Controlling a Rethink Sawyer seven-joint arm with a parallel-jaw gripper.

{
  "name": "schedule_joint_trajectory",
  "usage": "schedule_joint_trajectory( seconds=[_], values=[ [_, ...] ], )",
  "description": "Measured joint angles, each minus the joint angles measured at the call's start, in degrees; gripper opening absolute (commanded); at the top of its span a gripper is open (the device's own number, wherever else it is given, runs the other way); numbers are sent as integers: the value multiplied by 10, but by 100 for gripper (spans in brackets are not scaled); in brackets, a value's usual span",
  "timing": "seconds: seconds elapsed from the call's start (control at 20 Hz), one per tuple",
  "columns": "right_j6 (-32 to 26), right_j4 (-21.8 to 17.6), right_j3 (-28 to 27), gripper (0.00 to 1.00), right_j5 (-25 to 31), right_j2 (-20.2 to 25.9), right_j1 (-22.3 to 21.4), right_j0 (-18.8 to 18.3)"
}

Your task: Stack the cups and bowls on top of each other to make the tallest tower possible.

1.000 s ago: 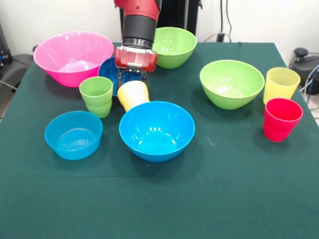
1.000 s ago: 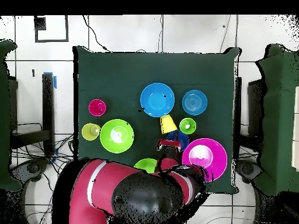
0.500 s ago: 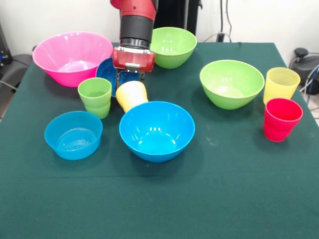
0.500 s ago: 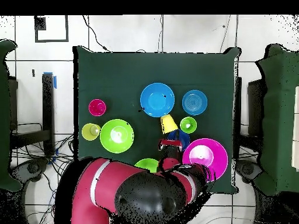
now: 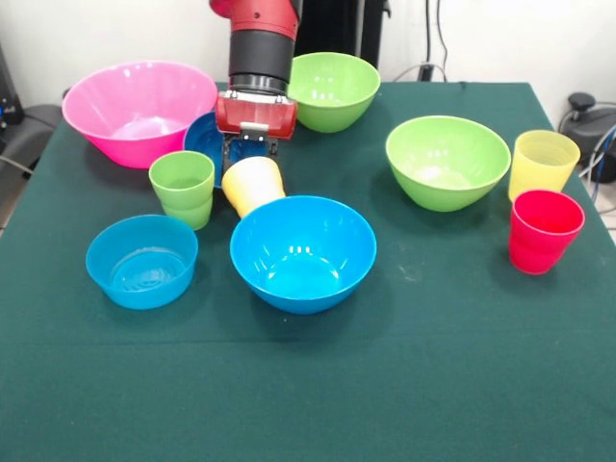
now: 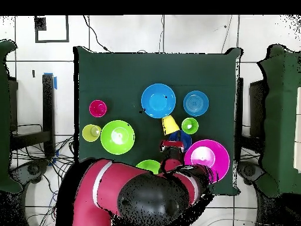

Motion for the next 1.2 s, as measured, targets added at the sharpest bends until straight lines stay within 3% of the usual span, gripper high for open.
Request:
schedule_joint_trajectory(
  seconds=[1.2],
  values=[
    [0,-9,-11,100,0,0,1,-10]
  ],
)
